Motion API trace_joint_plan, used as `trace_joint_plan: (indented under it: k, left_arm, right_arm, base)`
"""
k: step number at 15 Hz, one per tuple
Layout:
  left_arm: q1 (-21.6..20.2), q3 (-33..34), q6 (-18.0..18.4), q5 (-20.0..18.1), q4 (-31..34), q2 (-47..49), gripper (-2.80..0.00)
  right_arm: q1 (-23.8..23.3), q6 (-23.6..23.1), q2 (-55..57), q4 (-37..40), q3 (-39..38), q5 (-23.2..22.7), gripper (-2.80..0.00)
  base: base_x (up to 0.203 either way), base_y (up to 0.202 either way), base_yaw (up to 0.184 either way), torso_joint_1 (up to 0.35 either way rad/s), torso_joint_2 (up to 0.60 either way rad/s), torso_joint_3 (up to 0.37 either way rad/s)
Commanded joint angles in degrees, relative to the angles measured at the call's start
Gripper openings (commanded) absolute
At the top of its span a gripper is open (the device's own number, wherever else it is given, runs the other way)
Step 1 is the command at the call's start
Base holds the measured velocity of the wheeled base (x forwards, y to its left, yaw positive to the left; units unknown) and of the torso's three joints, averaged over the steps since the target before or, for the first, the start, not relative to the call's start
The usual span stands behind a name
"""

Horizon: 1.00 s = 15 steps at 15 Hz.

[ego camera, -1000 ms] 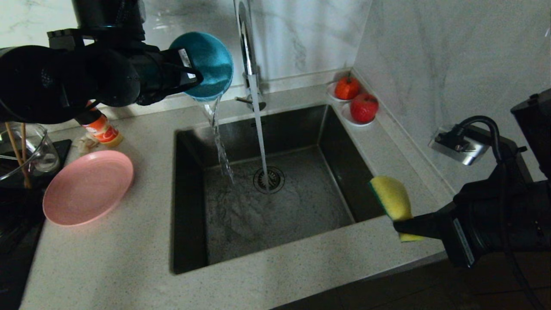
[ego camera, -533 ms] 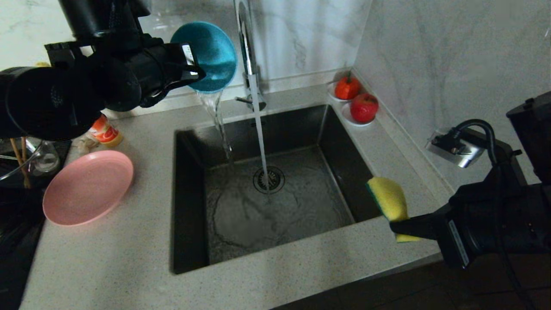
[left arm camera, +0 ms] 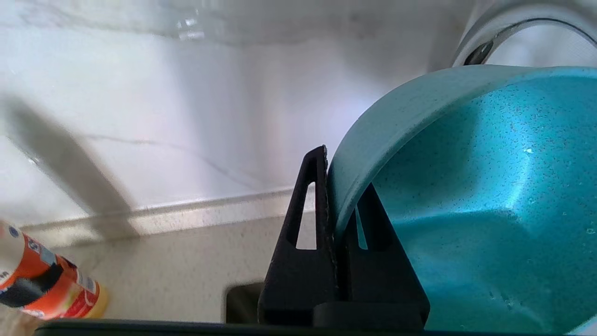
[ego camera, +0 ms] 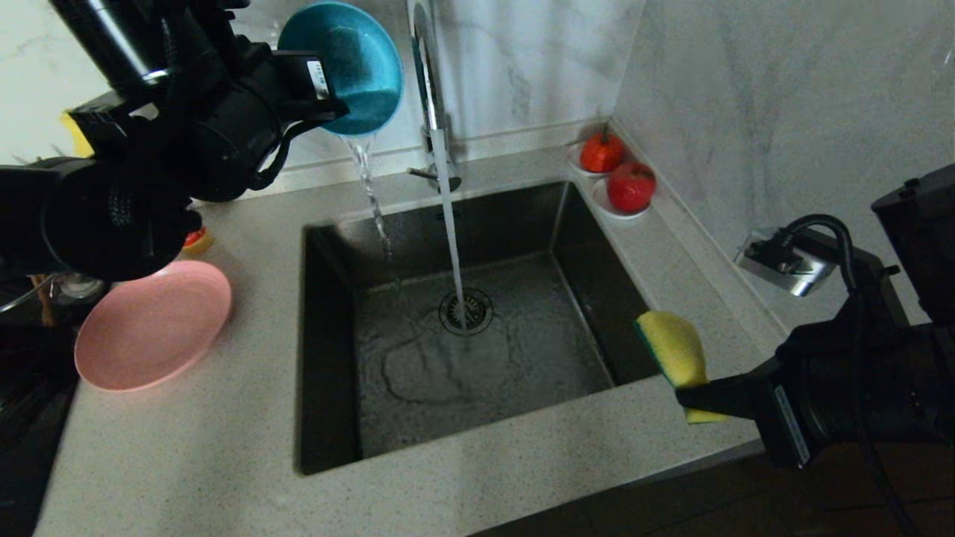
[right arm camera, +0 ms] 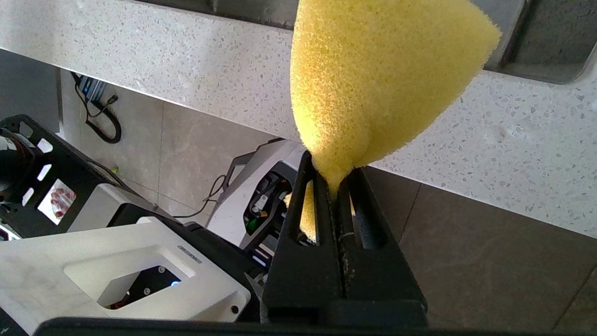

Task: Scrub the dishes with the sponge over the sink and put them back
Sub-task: Wash the bowl

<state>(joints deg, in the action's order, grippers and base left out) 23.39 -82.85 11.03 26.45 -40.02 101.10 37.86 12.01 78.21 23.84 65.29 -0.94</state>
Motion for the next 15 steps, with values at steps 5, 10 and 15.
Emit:
trace_joint_plan:
  k: [5, 10, 15]
  left_arm:
    - [0.15, 7.64, 7.40, -0.73, -17.37, 0.85, -2.80]
    - [0.42, 11.74, 14.08, -4.36, -30.09, 1.74, -2.80]
    - [0.42, 11.57, 19.45, -8.48, -37.11, 1.61, -2.80]
  right_arm:
    - [0.01, 0.12, 0.89, 0.06, 0.01, -0.10, -2.80]
    - [-0.07, 0.03, 1.33, 0.06, 0.10, -0.12, -2.80]
    - [-0.69, 0.03, 1.94, -0.37, 0.27, -0.46, -2.80]
  base:
    - [0.000, 0.000, 0.000, 0.000, 0.00, 0.000]
    - [0.000, 0.000, 0.000, 0.000, 0.00, 0.000]
    - [0.000, 0.000, 0.000, 0.000, 0.00, 0.000]
